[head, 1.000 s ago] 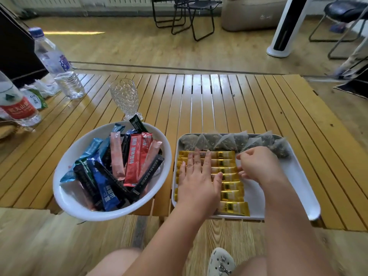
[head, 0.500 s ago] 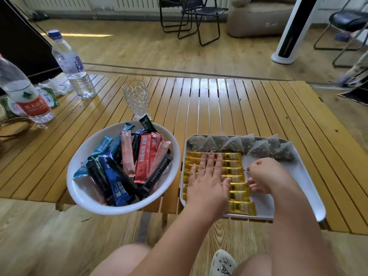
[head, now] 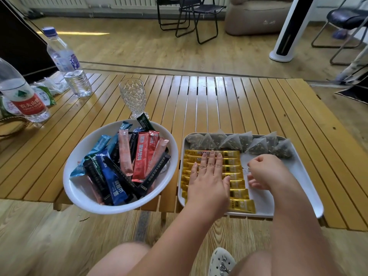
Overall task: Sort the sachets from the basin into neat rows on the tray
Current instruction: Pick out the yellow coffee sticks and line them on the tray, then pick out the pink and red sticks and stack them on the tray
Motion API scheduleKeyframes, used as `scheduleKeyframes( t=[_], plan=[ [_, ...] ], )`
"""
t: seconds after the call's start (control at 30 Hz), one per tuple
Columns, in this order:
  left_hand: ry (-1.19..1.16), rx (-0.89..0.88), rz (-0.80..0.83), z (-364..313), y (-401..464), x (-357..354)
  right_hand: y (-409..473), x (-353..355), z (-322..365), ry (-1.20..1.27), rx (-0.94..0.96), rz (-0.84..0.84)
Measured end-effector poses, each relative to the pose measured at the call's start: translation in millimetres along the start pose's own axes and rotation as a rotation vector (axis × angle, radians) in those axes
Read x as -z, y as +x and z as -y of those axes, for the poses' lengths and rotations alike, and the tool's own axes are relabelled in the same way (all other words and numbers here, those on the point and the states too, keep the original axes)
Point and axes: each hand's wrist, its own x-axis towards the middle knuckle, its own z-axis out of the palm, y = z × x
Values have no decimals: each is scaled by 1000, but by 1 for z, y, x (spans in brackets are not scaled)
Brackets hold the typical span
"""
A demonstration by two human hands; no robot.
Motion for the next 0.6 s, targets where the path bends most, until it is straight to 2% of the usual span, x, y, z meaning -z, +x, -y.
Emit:
scheduleKeyframes(
  t=[0.23, 0.33, 0.47, 0.53, 0.6],
  plan=[
    [-16, 13, 15, 1, -3, 2, 2, 4, -1, 31, -75, 59],
    [-10, 22, -4, 2, -4, 6, 3, 5, -4, 35, -42, 7],
    [-18, 51, -75, 7, -3, 29, 4, 7, -4, -13, 123, -132],
    [-26, 65, -149, 12, -2, 50, 0, 5, 1, -13, 258, -134],
    [-45, 68, -239, 24, -2, 72, -7, 0, 11, 93, 409, -80]
  ],
)
